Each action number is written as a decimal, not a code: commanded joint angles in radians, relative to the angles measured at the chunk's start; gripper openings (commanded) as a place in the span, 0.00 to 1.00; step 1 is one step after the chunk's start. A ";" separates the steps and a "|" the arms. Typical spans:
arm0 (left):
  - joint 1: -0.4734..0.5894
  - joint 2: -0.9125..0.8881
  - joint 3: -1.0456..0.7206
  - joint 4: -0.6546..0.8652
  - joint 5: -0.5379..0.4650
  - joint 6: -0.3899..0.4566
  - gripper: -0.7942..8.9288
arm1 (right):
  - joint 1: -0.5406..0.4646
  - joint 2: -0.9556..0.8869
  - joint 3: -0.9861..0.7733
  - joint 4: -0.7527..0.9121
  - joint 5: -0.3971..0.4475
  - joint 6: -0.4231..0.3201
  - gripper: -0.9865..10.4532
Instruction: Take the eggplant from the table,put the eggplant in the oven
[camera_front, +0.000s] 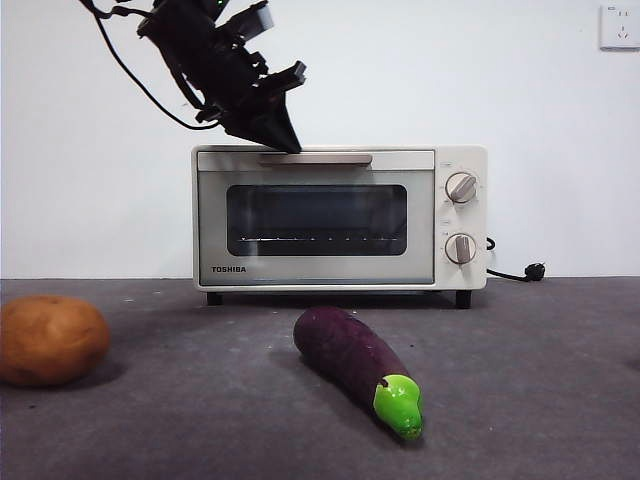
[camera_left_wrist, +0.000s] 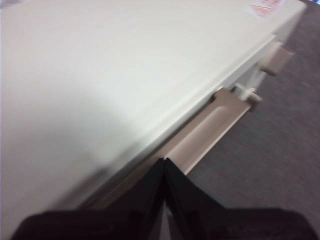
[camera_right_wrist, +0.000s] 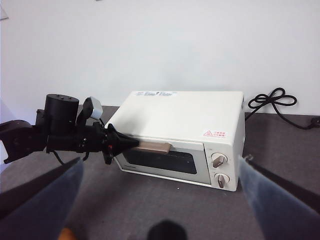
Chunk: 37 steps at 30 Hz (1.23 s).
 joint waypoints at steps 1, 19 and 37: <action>-0.031 0.031 -0.023 -0.067 -0.002 0.014 0.08 | 0.001 0.005 0.004 -0.001 -0.003 0.007 0.58; -0.183 0.031 -0.023 -0.136 0.023 0.010 0.08 | 0.001 0.029 0.004 -0.031 -0.003 0.008 0.58; -0.242 0.031 -0.023 -0.148 0.103 -0.007 0.08 | 0.001 0.032 0.004 -0.031 -0.003 0.008 0.58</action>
